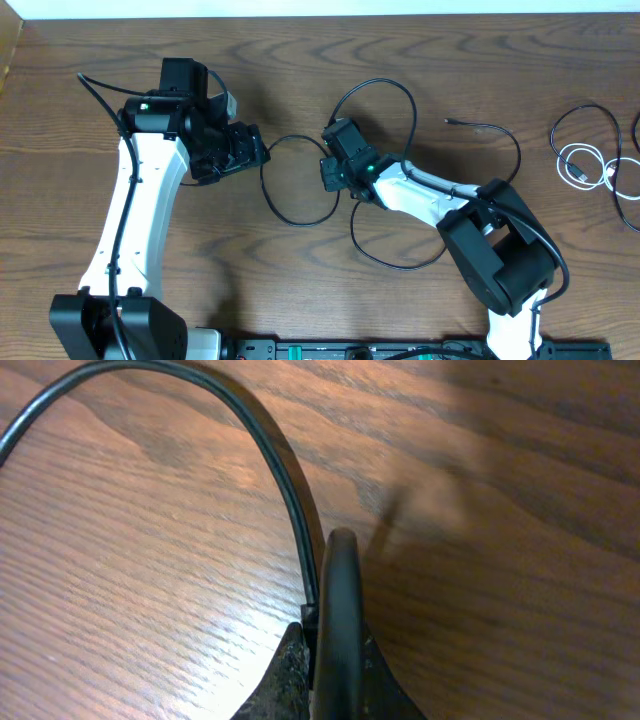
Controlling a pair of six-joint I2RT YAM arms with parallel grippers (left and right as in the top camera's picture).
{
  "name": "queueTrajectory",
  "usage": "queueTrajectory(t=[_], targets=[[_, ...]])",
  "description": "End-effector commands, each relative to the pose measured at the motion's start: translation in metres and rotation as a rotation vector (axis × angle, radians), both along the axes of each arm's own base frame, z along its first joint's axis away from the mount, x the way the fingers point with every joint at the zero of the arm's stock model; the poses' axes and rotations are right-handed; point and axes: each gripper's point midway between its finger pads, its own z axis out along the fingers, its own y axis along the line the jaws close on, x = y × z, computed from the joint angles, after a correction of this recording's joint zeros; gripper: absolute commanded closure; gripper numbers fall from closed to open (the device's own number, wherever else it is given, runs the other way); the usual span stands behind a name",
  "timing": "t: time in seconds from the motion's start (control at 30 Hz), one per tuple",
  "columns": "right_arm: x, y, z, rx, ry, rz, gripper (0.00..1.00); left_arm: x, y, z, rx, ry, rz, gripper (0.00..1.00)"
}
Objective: Untangle cables
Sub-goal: 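Pull the black cable rightward with the right gripper, left gripper holding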
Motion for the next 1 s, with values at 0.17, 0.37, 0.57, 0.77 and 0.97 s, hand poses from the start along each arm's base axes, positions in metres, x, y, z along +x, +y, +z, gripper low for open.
queueTrajectory(t=[0.17,0.37,0.57,0.77,0.97], targets=[[0.020,-0.046,0.059,-0.001,-0.071,-0.068,0.99,-0.001,0.002,-0.001,0.009,0.005,0.006,0.23],[0.032,-0.115,0.103,-0.075,-0.125,-0.149,0.99,-0.001,0.002,-0.001,0.009,0.005,0.007,0.23],[0.044,-0.238,0.152,-0.218,-0.211,-0.367,0.99,-0.001,0.002,-0.001,0.009,0.004,0.006,0.23],[0.037,-0.363,0.187,-0.242,-0.267,-0.661,0.99,-0.001,0.002,-0.001,0.009,0.004,0.007,0.23],[0.011,-0.455,0.188,-0.273,-0.242,-0.887,0.99,-0.001,0.002,-0.001,0.009,0.004,0.006,0.23]])
